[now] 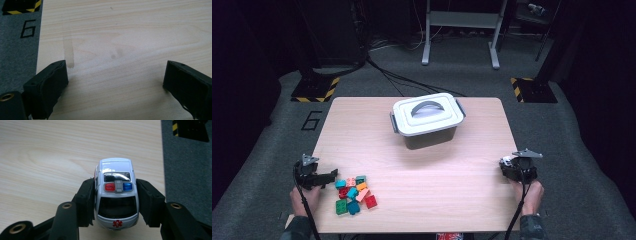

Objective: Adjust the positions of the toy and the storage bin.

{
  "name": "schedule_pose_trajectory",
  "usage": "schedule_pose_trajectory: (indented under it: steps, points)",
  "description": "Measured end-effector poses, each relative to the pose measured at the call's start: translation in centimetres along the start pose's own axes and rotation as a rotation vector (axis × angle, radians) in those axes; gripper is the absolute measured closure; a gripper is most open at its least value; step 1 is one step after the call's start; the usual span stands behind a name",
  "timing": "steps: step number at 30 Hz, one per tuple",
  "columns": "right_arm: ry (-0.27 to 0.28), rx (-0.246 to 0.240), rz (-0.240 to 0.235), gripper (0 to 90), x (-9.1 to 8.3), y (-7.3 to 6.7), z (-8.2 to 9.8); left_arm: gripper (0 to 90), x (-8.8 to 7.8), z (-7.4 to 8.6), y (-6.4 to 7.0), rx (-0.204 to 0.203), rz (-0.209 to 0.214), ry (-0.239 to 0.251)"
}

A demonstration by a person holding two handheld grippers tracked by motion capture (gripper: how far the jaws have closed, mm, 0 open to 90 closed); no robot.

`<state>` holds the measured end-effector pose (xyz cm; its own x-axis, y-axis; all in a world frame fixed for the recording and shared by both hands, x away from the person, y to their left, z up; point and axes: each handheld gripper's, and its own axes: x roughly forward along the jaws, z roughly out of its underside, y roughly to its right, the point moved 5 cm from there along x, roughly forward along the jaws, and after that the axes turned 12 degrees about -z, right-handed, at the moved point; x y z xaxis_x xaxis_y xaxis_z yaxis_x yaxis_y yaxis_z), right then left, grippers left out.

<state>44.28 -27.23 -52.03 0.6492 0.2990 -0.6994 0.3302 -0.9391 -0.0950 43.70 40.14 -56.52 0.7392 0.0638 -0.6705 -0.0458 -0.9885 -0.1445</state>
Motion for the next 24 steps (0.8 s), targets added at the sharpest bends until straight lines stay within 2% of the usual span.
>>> schedule_pose_trajectory:
  steps: [4,10,11,14,15,18,22,23,24]
  points:
    - [-0.007,0.043,0.031,50.5,0.0,1.3,0.7,5.4,0.0,0.0,0.0,0.0,0.0,0.0]
    - [-0.03,0.074,0.028,50.4,0.9,1.9,2.0,5.4,0.0,0.0,0.0,0.0,0.0,0.0]
    - [-0.012,0.096,0.021,50.4,0.9,1.9,2.1,5.5,0.0,0.0,0.0,0.0,0.0,0.0]
    - [-0.011,0.097,0.028,49.8,0.9,1.9,2.1,5.5,0.0,0.0,0.0,0.0,0.0,0.0]
    - [-0.019,0.091,0.031,48.0,0.9,1.9,2.1,5.5,0.0,0.0,0.0,0.0,0.001,0.001]
    - [-0.021,0.093,0.039,30.4,0.9,1.8,2.1,5.6,0.0,0.0,0.0,0.0,0.003,0.001]
    - [0.0,0.097,0.02,17.9,0.4,1.7,1.8,5.7,0.0,0.0,0.0,0.0,0.003,0.001]
    - [0.005,0.074,0.01,14.0,0.1,1.5,1.4,5.7,0.0,0.0,0.0,0.0,0.003,0.001]
    - [0.005,0.074,0.01,14.0,0.1,1.5,1.4,5.7,0.0,0.0,0.0,0.0,0.003,0.001]
